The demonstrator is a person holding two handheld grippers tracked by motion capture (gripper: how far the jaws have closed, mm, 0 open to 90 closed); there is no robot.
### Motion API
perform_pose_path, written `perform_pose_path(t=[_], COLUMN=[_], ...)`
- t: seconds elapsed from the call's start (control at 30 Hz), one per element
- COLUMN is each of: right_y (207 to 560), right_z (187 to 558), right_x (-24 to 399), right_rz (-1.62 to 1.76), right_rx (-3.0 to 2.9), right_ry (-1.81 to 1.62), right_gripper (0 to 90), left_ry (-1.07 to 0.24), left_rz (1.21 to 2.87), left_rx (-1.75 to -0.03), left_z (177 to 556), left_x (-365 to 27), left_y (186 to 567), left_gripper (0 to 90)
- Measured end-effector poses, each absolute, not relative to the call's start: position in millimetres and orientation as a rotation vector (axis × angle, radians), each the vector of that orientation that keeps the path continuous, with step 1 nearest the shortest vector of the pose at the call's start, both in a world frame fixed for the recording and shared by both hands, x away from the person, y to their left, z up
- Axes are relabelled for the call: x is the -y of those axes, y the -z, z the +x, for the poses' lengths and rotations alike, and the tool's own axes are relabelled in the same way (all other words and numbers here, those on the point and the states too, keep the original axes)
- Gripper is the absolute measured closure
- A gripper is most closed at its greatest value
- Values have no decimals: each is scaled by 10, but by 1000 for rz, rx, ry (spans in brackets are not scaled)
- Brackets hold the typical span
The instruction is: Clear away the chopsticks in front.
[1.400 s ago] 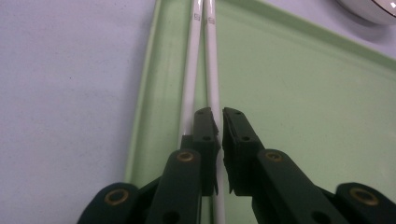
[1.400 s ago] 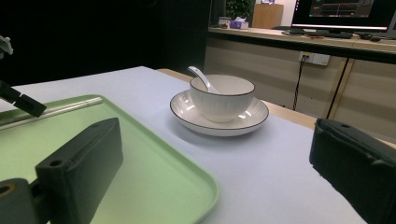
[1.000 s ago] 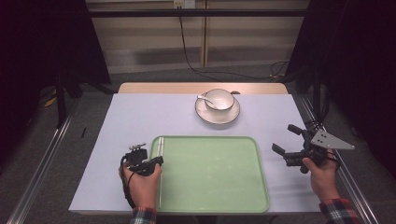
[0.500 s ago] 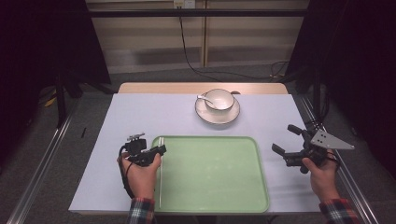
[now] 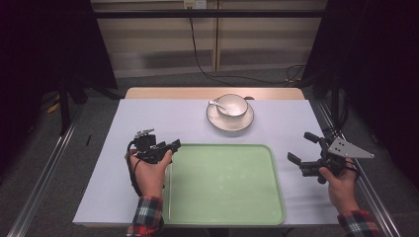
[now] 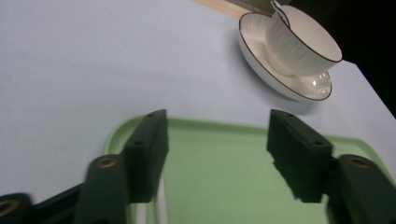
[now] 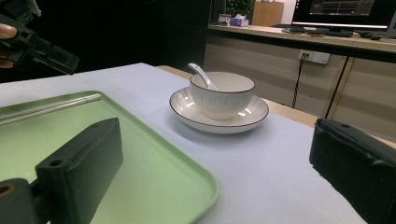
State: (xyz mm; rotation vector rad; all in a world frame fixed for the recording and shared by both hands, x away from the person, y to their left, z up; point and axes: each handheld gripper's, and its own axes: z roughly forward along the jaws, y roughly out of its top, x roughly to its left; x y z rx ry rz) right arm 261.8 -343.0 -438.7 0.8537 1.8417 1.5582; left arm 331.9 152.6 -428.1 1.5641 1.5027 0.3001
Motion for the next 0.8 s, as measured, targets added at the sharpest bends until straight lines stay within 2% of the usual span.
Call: perform_pose_path(t=[0.1, 0.37, 0.8], right_y=[4391, 4397, 4398], right_z=[2623, 2628, 2632], right_x=[3423, 3418, 3414], right_rz=[851, 845, 841], right_rx=[-1847, -1855, -1871], right_ry=[-1560, -1551, -1559], right_gripper=[19, 19, 19], left_ry=[-291, -317, -331], left_rz=[1573, 1571, 1566], left_rx=[-1476, -1430, -1403], left_z=[3379, 3546, 3789], left_x=[-1524, -1501, -1433], left_y=[4290, 4331, 4349], left_gripper=[301, 155, 94])
